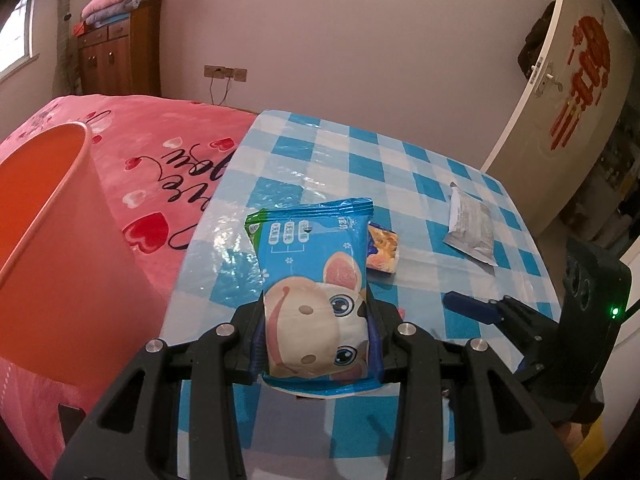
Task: Collect trash
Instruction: 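Lift the blue cartoon snack pack with the left tool toward the bucket, then lower the right tool onto the purple bear tissue pack and close on it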
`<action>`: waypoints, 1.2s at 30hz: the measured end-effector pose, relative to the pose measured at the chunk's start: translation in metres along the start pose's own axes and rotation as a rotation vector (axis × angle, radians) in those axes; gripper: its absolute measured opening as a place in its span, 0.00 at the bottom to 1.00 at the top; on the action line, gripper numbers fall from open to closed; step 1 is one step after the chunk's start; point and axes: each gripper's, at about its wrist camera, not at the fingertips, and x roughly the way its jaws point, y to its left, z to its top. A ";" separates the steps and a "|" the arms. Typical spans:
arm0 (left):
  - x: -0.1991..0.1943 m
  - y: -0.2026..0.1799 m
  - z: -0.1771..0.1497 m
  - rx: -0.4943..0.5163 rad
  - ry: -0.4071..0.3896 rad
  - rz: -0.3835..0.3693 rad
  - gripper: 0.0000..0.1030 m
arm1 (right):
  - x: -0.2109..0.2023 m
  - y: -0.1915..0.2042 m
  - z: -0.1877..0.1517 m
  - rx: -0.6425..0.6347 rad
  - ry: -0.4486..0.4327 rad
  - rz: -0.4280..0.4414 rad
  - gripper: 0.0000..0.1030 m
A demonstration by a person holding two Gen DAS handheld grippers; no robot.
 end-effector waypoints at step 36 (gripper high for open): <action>-0.002 0.035 -0.018 -0.044 -0.001 -0.009 0.39 | 0.050 0.037 -0.002 -0.174 0.116 -0.127 0.61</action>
